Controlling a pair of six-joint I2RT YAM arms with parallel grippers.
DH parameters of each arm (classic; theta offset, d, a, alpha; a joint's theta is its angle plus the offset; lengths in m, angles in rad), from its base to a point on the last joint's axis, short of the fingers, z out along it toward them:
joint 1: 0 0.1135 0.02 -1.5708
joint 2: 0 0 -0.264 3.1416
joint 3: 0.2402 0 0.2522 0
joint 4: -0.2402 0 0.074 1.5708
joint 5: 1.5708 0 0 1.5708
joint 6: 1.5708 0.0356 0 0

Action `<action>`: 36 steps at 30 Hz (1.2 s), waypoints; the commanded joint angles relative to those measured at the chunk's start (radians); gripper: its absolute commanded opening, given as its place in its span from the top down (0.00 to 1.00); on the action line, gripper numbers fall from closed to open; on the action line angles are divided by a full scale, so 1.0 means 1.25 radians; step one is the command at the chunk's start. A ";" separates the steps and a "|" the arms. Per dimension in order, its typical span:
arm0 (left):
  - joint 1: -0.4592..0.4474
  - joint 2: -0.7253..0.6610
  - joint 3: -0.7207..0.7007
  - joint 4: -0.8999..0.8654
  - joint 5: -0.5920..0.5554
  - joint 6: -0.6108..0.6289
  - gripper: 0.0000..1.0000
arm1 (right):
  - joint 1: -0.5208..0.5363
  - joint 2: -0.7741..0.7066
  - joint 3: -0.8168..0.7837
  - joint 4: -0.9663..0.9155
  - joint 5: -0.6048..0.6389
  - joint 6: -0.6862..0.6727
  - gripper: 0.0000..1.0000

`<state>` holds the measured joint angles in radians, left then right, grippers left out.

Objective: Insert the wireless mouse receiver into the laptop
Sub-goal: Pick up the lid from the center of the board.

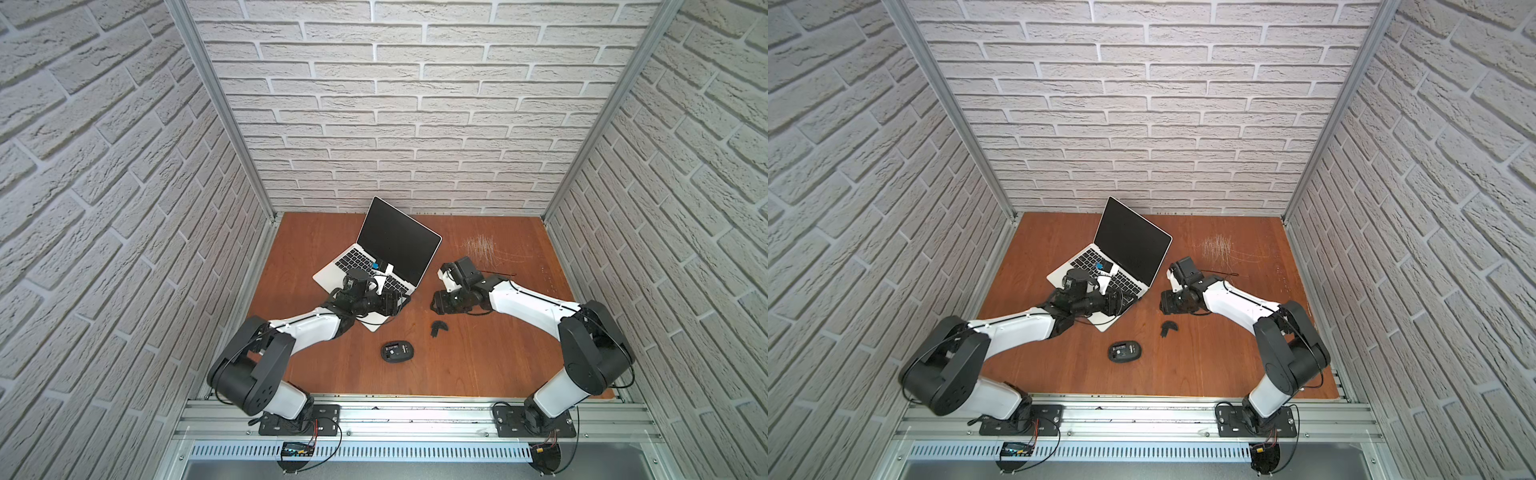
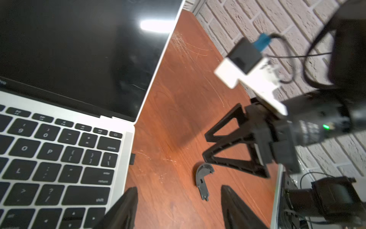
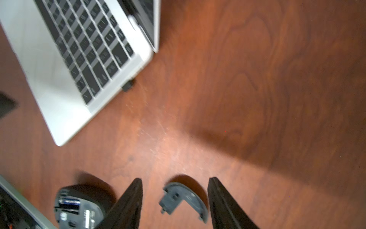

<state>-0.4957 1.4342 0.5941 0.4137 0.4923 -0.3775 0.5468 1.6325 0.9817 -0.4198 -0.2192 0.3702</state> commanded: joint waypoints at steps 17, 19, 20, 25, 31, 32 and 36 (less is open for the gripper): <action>-0.148 -0.110 -0.088 -0.095 -0.209 0.119 0.30 | 0.021 0.096 -0.026 -0.075 -0.106 -0.094 0.87; -0.183 -0.114 -0.089 -0.095 -0.243 0.168 0.30 | 0.026 0.103 -0.026 -0.073 -0.107 -0.075 0.94; -0.203 -0.117 -0.090 -0.097 -0.267 0.199 0.30 | 0.027 0.103 -0.025 -0.073 -0.113 -0.066 0.96; -0.333 -0.130 -0.100 -0.096 -0.428 0.382 0.30 | 0.028 0.055 -0.021 -0.112 -0.169 0.004 0.97; -0.450 -0.083 -0.078 -0.106 -0.585 0.531 0.29 | 0.029 -0.025 -0.017 -0.188 -0.269 0.065 0.97; -0.460 -0.072 -0.074 -0.106 -0.596 0.545 0.29 | 0.029 -0.038 -0.017 -0.197 -0.275 0.069 0.97; -0.484 -0.025 -0.060 -0.103 -0.632 0.581 0.29 | 0.029 -0.072 -0.010 -0.216 -0.302 0.082 0.97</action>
<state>-1.0878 1.3746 0.4923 0.2798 -0.2161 0.2623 0.5766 1.5795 0.9707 -0.6334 -0.5407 0.4389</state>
